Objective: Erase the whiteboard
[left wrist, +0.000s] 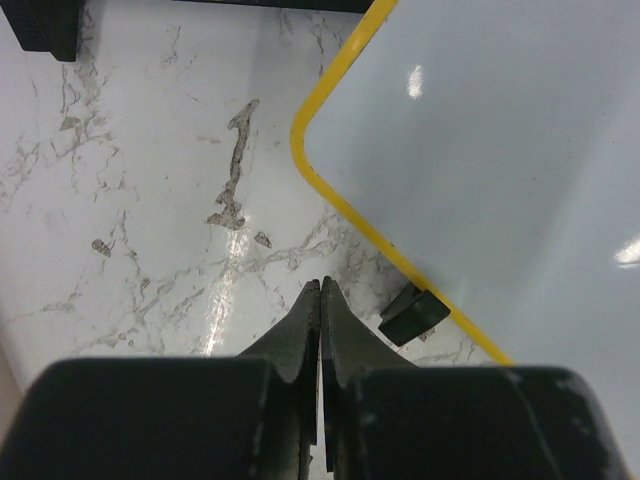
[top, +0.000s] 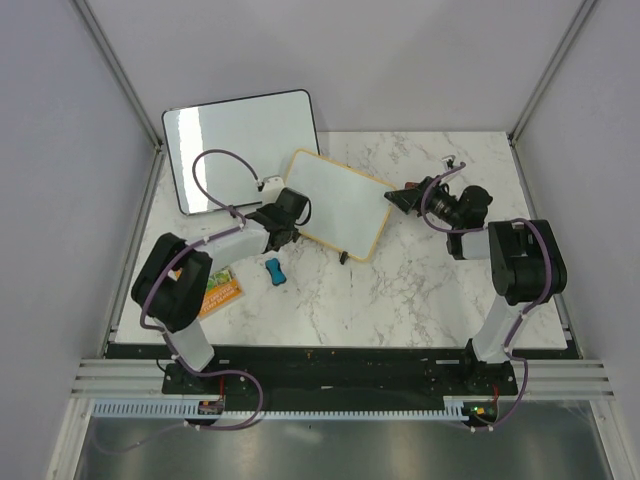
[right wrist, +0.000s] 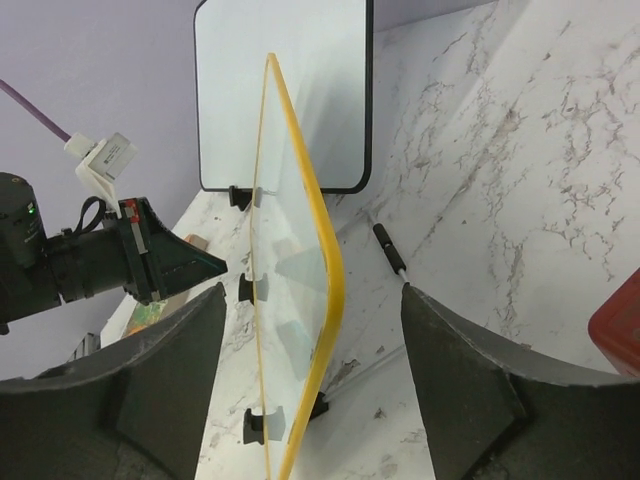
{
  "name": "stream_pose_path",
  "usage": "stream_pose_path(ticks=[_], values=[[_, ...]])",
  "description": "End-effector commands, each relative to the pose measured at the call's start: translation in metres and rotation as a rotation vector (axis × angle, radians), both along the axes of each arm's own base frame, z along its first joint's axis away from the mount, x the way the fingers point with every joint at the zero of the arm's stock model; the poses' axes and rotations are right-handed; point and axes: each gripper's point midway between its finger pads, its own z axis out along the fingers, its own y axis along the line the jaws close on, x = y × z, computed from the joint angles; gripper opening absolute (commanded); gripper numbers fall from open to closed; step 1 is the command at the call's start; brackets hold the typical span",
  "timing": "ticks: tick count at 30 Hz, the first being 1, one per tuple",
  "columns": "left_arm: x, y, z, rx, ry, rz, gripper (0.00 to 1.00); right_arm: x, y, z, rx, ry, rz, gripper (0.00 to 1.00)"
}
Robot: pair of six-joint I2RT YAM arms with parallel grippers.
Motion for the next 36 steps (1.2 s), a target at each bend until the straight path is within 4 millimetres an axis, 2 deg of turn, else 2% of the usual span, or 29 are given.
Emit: stream_pose_path(ticks=[1,6,13,16,21,30,34,35,36], values=[[0.018,0.000,0.001,0.028,-0.013,-0.004,0.02,0.001,-0.006,0.010,-0.039,-0.062,-0.032,0.80],[0.024,-0.008,-0.010,0.014,-0.009,-0.027,0.02,-0.001,-0.009,0.017,-0.042,-0.086,-0.045,0.86],[0.032,-0.025,-0.014,-0.038,-0.013,-0.072,0.02,-0.005,-0.012,0.027,-0.030,-0.119,-0.060,0.87],[0.033,-0.028,-0.014,-0.048,-0.015,-0.082,0.02,-0.007,-0.013,0.030,-0.030,-0.133,-0.059,0.91],[0.032,-0.033,-0.019,-0.056,-0.005,-0.112,0.02,-0.010,-0.010,0.036,-0.004,-0.148,-0.048,0.91],[0.017,-0.054,-0.032,-0.105,0.020,-0.158,0.02,-0.015,-0.009,0.044,0.026,-0.167,-0.036,0.92],[0.001,-0.075,-0.039,-0.136,0.038,-0.204,0.02,-0.015,-0.009,0.046,0.028,-0.172,-0.044,0.92],[-0.002,-0.079,-0.041,-0.140,0.045,-0.213,0.02,-0.013,-0.020,0.045,0.026,-0.169,-0.071,0.92],[-0.005,-0.082,-0.041,-0.145,0.047,-0.218,0.02,-0.012,-0.022,0.046,0.026,-0.172,-0.079,0.92]])
